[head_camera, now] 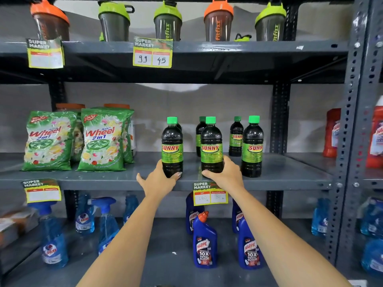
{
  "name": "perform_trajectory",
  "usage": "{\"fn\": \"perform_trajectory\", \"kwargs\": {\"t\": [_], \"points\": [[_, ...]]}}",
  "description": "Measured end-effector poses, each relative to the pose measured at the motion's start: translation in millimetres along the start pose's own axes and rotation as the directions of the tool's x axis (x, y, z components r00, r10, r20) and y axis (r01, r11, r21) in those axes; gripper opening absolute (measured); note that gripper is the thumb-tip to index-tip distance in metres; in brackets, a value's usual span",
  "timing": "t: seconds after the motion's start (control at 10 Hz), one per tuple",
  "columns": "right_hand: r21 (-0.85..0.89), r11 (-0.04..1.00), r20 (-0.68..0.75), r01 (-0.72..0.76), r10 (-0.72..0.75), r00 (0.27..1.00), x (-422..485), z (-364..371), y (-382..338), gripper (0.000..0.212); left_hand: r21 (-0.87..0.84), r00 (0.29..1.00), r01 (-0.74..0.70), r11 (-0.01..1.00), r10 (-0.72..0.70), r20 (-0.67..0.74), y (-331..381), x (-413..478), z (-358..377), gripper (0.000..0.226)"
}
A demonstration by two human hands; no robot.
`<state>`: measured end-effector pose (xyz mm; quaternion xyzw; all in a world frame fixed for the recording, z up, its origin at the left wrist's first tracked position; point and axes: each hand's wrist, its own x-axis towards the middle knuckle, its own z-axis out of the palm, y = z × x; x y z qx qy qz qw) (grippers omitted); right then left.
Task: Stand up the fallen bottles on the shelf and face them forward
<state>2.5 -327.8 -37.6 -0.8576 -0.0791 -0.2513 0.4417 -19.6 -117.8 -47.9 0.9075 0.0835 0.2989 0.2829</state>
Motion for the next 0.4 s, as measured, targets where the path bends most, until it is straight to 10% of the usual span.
{"fn": "perform_trajectory", "kwargs": {"t": [0.2, 0.3, 0.4], "points": [[0.023, 1.000, 0.035, 0.008, -0.009, 0.999, -0.6, 0.1, 3.6, 0.070, 0.006, 1.000, -0.008, 1.000, 0.008, 0.013, -4.5, 2.1, 3.5, 0.062], [-0.026, 0.999, -0.021, 0.041, -0.042, 0.999, -14.1, -0.5, -2.2, 0.107, -0.015, 0.999, -0.035, 0.999, 0.035, -0.007, -7.7, -2.5, 4.9, 0.090], [-0.220, 0.922, -0.293, 0.319, -0.374, 0.880, -19.6, -10.5, -20.3, 0.099, -0.004, 0.975, -0.097, 0.995, 0.094, -0.203, -1.5, 0.2, 0.8, 0.107]]}}
